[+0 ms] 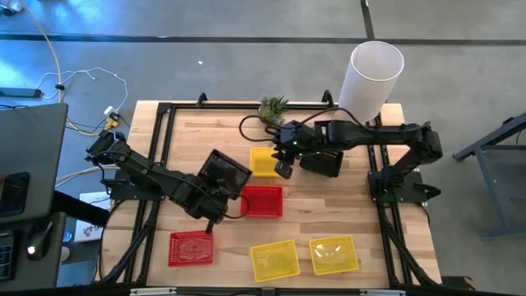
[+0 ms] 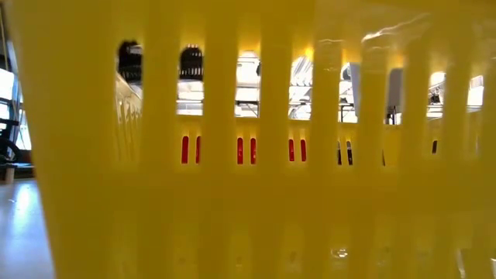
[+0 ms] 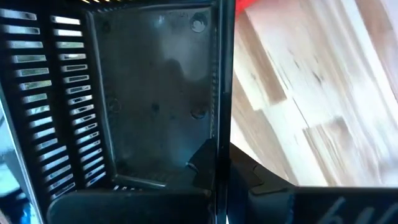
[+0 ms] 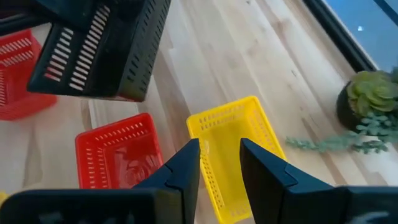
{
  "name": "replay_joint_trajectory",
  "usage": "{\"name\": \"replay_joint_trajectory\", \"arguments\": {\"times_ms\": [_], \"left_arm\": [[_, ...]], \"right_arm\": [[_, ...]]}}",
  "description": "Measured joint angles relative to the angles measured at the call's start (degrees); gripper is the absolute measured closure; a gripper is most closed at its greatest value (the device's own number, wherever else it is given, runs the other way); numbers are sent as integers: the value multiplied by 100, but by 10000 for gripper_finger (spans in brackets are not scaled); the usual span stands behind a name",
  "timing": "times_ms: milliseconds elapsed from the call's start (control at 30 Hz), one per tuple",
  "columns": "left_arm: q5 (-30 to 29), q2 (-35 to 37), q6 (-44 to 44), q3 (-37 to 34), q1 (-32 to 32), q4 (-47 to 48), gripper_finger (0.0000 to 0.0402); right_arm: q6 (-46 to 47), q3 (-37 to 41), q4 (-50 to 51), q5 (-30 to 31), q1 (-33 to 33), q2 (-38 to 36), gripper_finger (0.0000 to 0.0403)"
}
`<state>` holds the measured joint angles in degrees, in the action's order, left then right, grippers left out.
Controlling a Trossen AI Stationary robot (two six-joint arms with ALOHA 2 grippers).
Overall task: Stack baskets by color
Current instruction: Stack the bottom black bin on the top black bin
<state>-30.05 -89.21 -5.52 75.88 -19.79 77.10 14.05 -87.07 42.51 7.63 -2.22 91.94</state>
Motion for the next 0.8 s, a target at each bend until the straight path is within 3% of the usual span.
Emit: {"name": "replay_joint_trajectory", "arguments": {"times_ms": [333, 633, 800], "left_arm": [[762, 0, -1060, 0, 2, 158, 401], [896, -2, -1167, 0, 70, 157, 401], [1017, -3, -1169, 0, 180, 114, 401]], "right_arm": [[136, 0, -703, -624, -13, 378, 287], [1023, -4, -1537, -859, -13, 607, 229], [1189, -2, -1950, -1251, 33, 863, 218]]}}
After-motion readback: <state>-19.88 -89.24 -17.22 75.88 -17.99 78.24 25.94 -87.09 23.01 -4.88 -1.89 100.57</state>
